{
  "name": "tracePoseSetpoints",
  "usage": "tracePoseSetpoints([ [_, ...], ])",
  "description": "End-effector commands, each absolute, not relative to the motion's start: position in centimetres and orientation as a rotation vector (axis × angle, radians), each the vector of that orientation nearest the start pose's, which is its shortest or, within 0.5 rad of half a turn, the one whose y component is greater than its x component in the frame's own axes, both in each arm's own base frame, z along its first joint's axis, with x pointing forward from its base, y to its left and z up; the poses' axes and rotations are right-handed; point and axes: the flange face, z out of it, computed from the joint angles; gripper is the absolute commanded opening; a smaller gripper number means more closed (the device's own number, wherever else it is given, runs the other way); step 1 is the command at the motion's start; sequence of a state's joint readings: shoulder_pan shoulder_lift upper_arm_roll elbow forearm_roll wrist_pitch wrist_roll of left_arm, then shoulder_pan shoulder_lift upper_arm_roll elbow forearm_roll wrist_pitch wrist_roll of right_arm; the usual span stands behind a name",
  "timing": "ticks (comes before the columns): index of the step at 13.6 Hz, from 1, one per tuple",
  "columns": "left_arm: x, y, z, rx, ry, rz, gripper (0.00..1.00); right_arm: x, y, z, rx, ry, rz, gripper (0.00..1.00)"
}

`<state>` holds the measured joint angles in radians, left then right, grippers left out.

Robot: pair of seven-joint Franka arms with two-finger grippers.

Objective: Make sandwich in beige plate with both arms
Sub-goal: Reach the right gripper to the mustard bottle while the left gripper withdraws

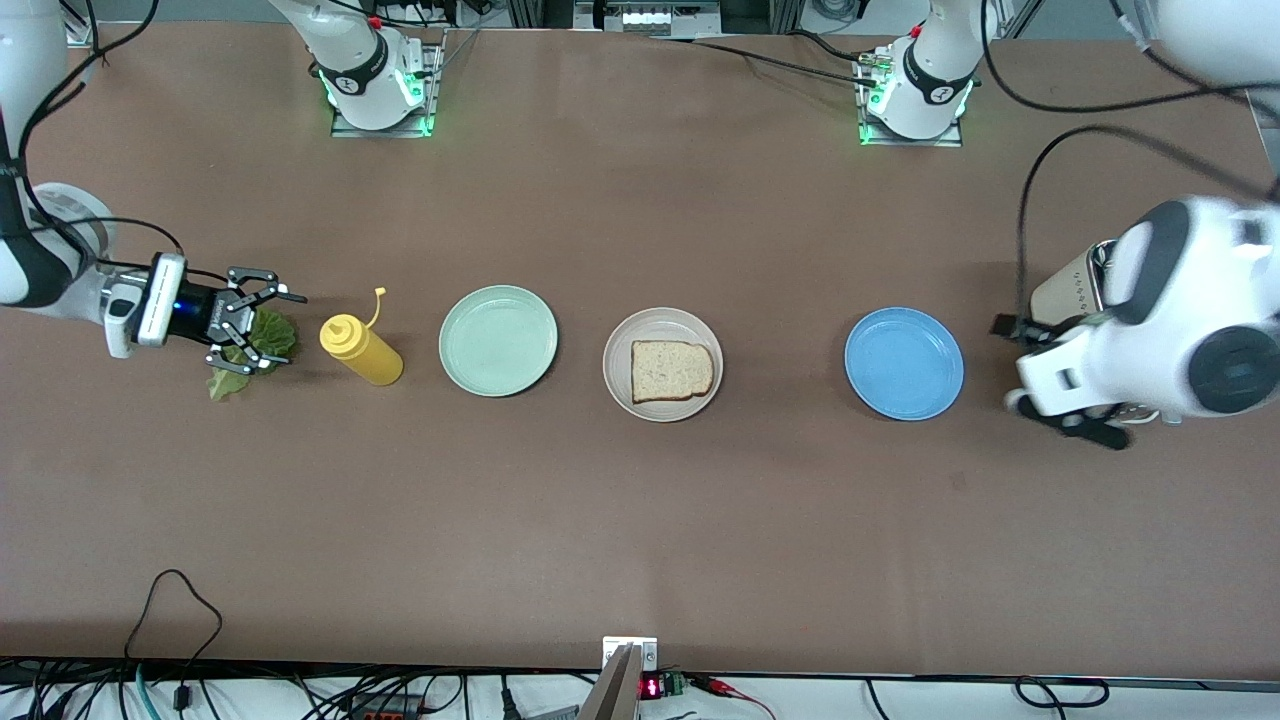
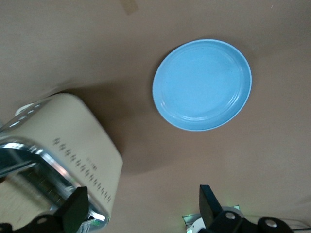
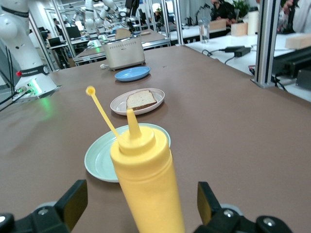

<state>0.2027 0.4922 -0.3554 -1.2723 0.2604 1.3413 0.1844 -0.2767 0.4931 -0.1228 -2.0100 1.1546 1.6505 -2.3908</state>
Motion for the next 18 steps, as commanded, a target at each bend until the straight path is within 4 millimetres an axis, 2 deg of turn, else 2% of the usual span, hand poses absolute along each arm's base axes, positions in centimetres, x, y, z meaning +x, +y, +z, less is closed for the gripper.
tracePoseSetpoints([
  [1,66.2,0.2,52.8,-3.017,0.402,0.416,1.00,54.6,-12.8,18.0,-1.521,-1.300,-1.092,1.00],
  [2,65.9,0.2,56.1,-3.037,0.373,0.248,1.00,54.8,-12.6,16.6,-1.499,-1.314,-1.115,1.00],
  [3,65.0,-0.7,57.1,-3.070,0.380,0.148,1.00,54.8,-12.5,15.6,-1.480,-1.326,-1.127,1.00],
  [4,63.2,-0.3,58.3,-3.114,0.332,0.043,1.00,54.7,-12.4,14.9,-1.474,-1.329,-1.130,1.00],
  [6,60.6,-0.2,58.7,-3.116,0.279,-0.056,1.00,54.6,-11.6,13.6,-1.454,-1.323,-1.174,1.00],
  [7,59.9,0.8,58.8,-3.116,0.258,-0.060,1.00,54.3,-11.2,12.6,-1.448,-1.315,-1.170,1.00],
  [8,59.1,1.2,59.9,-3.108,0.251,-0.128,1.00,54.2,-10.8,12.0,-1.446,-1.297,-1.176,1.00],
  [9,58.6,1.8,60.0,-3.104,0.236,-0.178,1.00,54.4,-10.0,11.9,-1.427,-1.287,-1.199,1.00],
  [11,57.5,1.3,60.2,-3.122,0.219,-0.035,1.00,54.5,-8.5,11.5,-1.400,-1.279,-1.205,1.00],
  [13,57.0,0.6,60.5,-3.130,0.159,0.015,1.00,54.9,-6.9,11.6,-1.384,-1.275,-1.210,1.00],
  [15,56.4,-1.4,60.6,-3.129,0.192,0.079,1.00,55.2,-5.4,11.5,-1.368,-1.273,-1.207,1.00],
  [18,56.1,-2.4,60.6,-3.123,0.192,0.108,1.00,55.3,-4.4,11.4,-1.358,-1.277,-1.196,1.00],
])
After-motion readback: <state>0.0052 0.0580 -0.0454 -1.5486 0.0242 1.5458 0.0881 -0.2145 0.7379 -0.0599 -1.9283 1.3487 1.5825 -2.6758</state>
